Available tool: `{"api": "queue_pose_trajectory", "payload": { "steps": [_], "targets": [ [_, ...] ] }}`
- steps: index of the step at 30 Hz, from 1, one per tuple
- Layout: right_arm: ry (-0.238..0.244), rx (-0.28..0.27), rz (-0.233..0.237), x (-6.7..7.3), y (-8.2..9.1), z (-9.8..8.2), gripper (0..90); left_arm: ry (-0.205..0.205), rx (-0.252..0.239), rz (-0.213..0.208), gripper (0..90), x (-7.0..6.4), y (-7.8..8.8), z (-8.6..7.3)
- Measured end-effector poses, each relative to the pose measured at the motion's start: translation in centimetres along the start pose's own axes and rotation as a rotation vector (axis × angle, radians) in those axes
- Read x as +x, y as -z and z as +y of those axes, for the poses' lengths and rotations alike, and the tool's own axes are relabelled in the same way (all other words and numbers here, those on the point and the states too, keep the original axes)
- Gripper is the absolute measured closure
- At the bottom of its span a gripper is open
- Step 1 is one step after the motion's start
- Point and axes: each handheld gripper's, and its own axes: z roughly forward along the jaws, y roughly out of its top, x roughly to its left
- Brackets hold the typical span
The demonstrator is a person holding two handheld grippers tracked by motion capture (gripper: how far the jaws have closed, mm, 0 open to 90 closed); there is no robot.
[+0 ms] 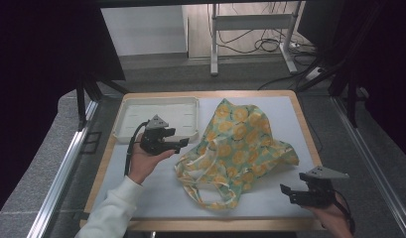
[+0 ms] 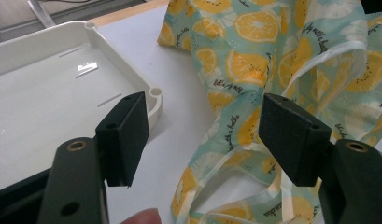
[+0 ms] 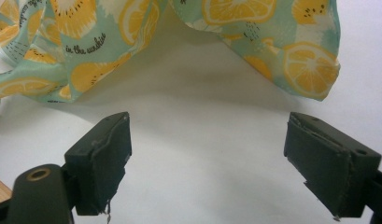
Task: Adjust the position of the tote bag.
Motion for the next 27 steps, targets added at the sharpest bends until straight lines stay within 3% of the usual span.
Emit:
{"api": "queue_pose_trajectory", "payload": {
  "steps": [15, 22, 27],
  "targets": [
    [0.008, 0.020, -0.010, -0.1, -0.2, -0.1, 15.3, -0.034, 0.026, 0.000, 33.5, -0.3, -2.2, 1.9],
    [0.010, 0.026, -0.019, -0.1, -0.4, -0.2, 15.4, -0.002, 0.030, -0.032, 33.5, 0.4, -4.9, 4.0],
    [0.010, 0.034, -0.014, -0.1, -0.5, -0.2, 15.3, -0.023, 0.044, -0.031, 32.4, 0.1, -6.2, 5.8]
  ]
}}
